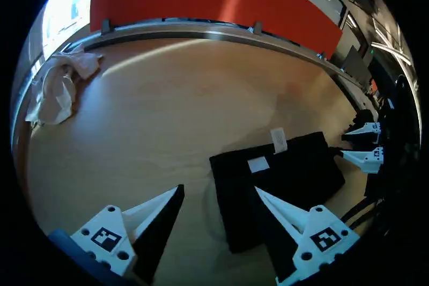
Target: Fold towel
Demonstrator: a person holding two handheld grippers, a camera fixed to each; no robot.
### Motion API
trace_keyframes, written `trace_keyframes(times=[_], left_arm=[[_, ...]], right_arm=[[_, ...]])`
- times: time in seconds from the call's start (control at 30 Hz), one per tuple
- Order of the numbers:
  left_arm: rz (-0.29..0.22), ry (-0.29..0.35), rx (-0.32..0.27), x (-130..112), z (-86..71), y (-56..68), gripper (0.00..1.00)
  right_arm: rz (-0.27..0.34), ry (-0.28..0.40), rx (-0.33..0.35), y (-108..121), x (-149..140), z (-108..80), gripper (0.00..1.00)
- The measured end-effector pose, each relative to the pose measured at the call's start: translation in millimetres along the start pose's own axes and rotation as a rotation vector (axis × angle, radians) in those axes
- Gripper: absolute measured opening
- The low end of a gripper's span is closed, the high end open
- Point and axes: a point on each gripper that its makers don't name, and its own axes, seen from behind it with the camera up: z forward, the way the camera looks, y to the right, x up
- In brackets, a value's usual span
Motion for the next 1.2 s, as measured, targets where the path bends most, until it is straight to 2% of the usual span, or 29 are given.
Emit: trace_keyframes(times=[0.1,0.23,0.3,0.57,0.87,1.03,1.2], left_arm=[[0.006,0.007,0.016,1.2,-1.7,-3.8,0.88],[0.004,0.016,0.036,2.5,-4.0,-8.2,0.88],[0.000,0.021,0.042,2.9,-5.3,-9.4,0.88],[-0.015,0.032,0.054,2.2,-10.2,-13.8,0.89],[-0.021,0.043,0.059,6.7,-13.5,-16.2,0.89],[-0.020,0.043,0.056,5.1,-15.6,-13.8,0.89],[-0.018,0.040,0.056,-0.3,-19.3,-11.8,0.89]], right_arm=[[-0.002,0.009,-0.019,3.9,2.6,0.6,0.70],[0.000,0.022,-0.035,7.2,6.2,-0.3,0.84],[0.003,0.029,-0.044,9.3,7.4,-0.9,0.87],[0.016,0.048,-0.082,19.1,10.6,0.2,0.88],[0.020,0.064,-0.088,20.7,16.9,-1.5,0.89],[0.018,0.067,-0.073,15.0,16.7,-5.7,1.00],[0.016,0.066,-0.067,9.8,12.4,-11.6,1.00]])
